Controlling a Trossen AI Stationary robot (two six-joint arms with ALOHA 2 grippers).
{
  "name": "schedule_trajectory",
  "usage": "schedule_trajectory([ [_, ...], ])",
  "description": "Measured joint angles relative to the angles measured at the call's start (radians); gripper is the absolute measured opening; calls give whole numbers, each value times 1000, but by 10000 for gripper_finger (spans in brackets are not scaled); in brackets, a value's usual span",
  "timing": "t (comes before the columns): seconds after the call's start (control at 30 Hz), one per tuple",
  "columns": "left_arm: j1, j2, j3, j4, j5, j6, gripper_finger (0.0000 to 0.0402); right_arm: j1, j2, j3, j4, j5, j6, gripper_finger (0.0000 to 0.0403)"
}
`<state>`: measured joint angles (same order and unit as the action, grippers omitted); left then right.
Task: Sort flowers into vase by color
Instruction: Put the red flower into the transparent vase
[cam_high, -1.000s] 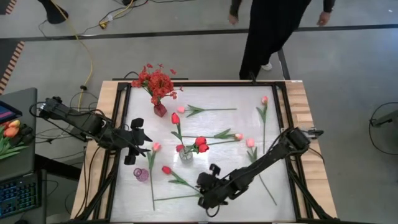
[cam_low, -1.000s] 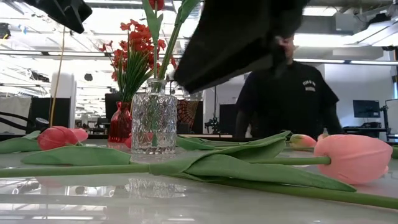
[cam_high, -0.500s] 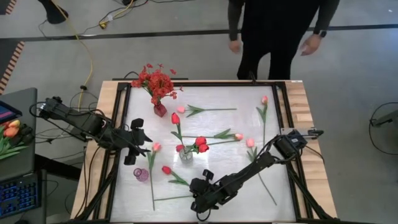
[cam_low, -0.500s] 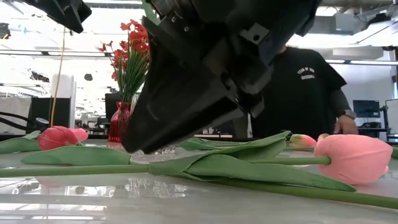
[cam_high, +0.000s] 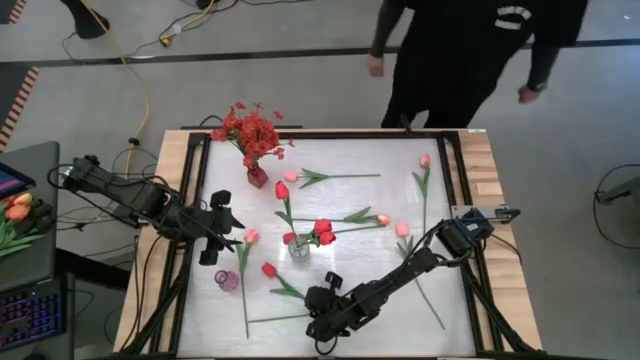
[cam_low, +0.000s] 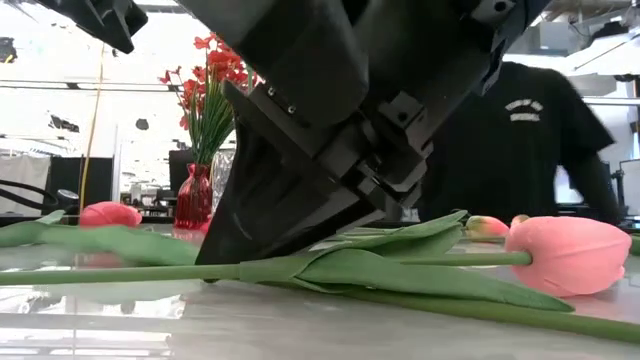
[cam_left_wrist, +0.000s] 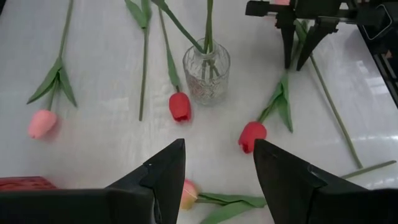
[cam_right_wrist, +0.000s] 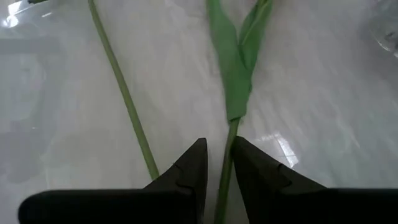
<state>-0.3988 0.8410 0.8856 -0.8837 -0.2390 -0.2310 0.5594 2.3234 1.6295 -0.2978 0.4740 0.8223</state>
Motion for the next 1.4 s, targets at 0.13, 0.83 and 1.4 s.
schedule_trajectory([
  [0.13, 0, 0, 0, -1, -1, 3, 178, 2, 0, 0, -23, 11, 15, 81],
  [0.83, 0, 0, 0, 0, -2, 7, 178, -15, -64, -8, -19, 190, -126, 17],
  [1.4, 0, -209, 0, 50, -23, 16, 178, -40, -123, -5, 119, 426, -311, 17],
])
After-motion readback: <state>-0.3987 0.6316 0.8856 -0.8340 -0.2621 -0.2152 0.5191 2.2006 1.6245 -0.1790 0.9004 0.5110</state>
